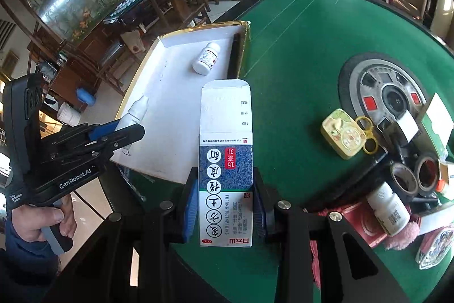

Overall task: Organize objects
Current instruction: 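Carry the dropper bottle with the left tool while the right tool carries the box over the tray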

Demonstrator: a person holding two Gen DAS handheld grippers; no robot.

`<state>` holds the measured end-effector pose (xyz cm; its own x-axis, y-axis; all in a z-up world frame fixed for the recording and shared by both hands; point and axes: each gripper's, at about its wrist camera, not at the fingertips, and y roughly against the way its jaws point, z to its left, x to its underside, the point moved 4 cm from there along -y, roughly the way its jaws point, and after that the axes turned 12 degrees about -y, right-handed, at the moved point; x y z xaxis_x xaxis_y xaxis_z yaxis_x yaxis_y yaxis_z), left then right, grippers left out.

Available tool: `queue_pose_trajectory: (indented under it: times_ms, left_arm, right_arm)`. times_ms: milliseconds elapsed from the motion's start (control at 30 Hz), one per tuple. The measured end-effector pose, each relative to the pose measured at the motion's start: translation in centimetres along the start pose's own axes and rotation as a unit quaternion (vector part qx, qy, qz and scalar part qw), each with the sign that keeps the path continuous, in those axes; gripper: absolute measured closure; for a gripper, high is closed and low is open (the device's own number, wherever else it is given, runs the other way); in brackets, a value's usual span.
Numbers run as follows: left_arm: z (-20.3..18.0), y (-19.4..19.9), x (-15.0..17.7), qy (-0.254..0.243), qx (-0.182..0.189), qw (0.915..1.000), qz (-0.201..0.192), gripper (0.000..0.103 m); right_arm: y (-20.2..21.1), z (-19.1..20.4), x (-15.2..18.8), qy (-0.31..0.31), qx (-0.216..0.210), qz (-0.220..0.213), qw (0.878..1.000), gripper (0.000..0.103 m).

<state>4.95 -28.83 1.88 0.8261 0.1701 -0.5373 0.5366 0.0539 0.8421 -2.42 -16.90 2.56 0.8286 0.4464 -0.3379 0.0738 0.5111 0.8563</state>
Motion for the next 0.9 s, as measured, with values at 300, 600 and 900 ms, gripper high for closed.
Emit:
queue_pose_trajectory:
  times_ms: [300,600,900]
  left_arm:
    - [5.0,-2.4,-2.8,0.010,-0.003,0.9999,0.007,0.077]
    - [8.3,-6.8,-3.4,0.049,0.002,0.9985,0.022,0.077]
    - [8.6,-8.0,-3.3,0.055,0.008,0.9981,0.026,0.077]
  right_arm:
    - [-4.4,3.4,-6.0,0.004,0.012,0.007,1.000,0.070]
    - [-9.5,7.3,-13.2,0.008,0.016,0.008,1.000,0.070]
    - [-15.9,10.1,-17.0,0.029,0.027,0.041,0.998,0.070]
